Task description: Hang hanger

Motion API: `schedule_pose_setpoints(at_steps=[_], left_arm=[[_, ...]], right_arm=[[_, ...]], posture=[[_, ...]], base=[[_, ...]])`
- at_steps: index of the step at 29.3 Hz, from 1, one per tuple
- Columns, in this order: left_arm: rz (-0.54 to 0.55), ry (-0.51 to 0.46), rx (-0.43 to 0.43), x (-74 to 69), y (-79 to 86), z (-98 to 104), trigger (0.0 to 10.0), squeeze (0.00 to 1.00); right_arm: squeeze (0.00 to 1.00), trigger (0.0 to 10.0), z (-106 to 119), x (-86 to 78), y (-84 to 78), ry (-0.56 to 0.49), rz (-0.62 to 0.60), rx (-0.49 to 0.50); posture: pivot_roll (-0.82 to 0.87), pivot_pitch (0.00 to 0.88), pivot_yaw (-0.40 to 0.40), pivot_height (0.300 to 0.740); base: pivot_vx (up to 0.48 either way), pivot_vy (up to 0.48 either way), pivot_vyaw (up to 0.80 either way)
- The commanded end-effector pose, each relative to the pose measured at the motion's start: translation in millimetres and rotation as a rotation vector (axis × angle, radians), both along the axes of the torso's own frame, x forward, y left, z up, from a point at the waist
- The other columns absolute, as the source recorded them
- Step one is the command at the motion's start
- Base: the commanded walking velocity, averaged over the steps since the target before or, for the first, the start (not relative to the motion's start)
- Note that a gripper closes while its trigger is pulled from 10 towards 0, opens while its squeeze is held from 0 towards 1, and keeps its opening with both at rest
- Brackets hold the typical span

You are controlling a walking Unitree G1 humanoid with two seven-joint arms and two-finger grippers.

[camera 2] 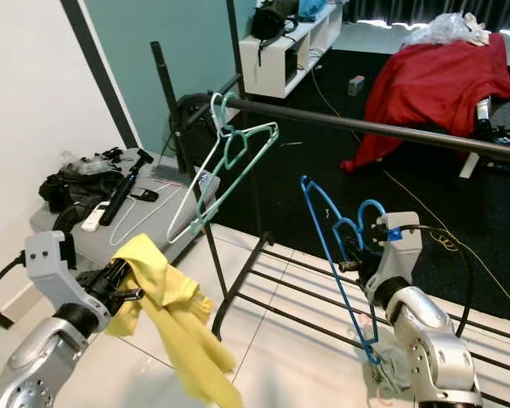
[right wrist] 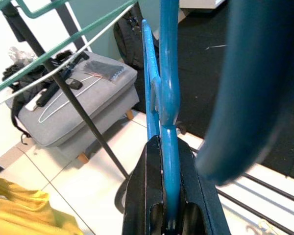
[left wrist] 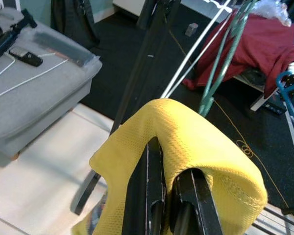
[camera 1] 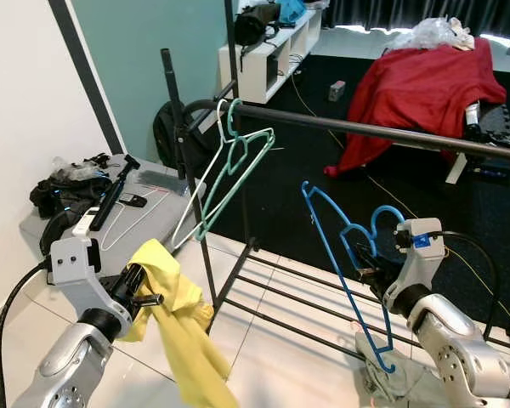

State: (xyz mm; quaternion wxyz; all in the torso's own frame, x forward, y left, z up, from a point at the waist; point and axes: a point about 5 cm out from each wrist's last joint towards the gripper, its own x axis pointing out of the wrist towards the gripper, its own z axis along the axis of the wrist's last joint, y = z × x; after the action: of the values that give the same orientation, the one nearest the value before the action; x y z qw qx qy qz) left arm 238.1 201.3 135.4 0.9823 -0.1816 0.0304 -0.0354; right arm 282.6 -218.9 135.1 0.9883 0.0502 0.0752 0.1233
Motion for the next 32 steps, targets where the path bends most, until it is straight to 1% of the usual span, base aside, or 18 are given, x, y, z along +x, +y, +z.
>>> schedule_pose_setpoints(at_steps=[1,32], left_arm=[[0.013,0.001,-0.005,0.0,4.5,-0.5,10.0,0.0],[0.004,0.003,-0.01,2.8,4.4,-2.5,10.0,0.0]], right_arm=[[0.0,10.0,-2.2,1.1,4.1,-0.003,0.018,0.021],[0.0,10.0,-3.3,3.5,4.4,-0.005,0.044,0.024]], posture=[[-0.03,0.007,0.023,0.74],[-0.03,0.003,0.025,0.74]], base=[[0.0,0.0,0.77],[0.0,0.0,0.77]])
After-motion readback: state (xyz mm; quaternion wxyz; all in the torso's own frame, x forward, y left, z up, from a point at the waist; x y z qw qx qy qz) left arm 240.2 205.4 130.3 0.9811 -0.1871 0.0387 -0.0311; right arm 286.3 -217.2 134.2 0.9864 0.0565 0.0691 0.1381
